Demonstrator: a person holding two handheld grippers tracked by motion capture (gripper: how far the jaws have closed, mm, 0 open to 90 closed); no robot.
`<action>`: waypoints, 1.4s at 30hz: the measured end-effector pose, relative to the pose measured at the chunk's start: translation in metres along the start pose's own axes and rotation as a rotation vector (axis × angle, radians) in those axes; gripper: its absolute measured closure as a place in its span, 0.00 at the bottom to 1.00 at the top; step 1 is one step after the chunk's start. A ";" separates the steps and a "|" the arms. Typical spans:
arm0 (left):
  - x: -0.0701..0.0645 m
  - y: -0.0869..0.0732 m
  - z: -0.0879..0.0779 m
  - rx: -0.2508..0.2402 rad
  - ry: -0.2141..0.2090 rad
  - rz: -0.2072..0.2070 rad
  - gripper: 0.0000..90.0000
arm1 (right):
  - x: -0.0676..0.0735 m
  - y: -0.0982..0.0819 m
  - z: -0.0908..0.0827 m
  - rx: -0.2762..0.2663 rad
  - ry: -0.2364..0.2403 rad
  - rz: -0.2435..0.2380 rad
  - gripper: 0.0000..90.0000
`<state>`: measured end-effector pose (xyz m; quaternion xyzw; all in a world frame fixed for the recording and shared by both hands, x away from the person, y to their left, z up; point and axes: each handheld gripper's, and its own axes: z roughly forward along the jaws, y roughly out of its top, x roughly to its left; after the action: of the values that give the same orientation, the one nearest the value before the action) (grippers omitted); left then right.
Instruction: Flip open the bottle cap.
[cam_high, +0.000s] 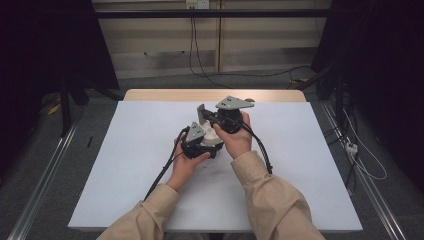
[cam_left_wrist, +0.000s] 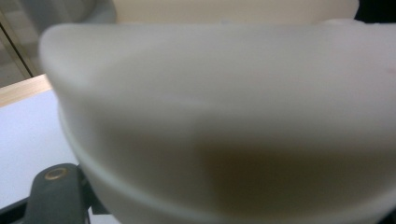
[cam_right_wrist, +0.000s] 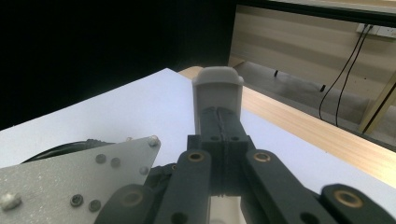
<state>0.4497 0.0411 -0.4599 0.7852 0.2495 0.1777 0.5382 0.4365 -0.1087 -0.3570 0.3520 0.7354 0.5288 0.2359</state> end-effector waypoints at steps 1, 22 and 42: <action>-0.001 0.000 0.000 -0.002 0.000 -0.022 0.21 | 0.000 0.000 0.001 0.000 -0.001 -0.004 1.00; -0.001 0.000 0.000 -0.002 0.000 -0.023 0.21 | -0.003 0.000 0.009 0.013 -0.010 -0.016 1.00; -0.001 0.000 0.001 -0.001 0.002 -0.021 0.21 | -0.003 -0.003 0.018 0.013 -0.008 -0.020 1.00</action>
<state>0.4487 0.0400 -0.4605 0.7819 0.2583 0.1731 0.5403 0.4508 -0.1007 -0.3658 0.3485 0.7413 0.5201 0.2419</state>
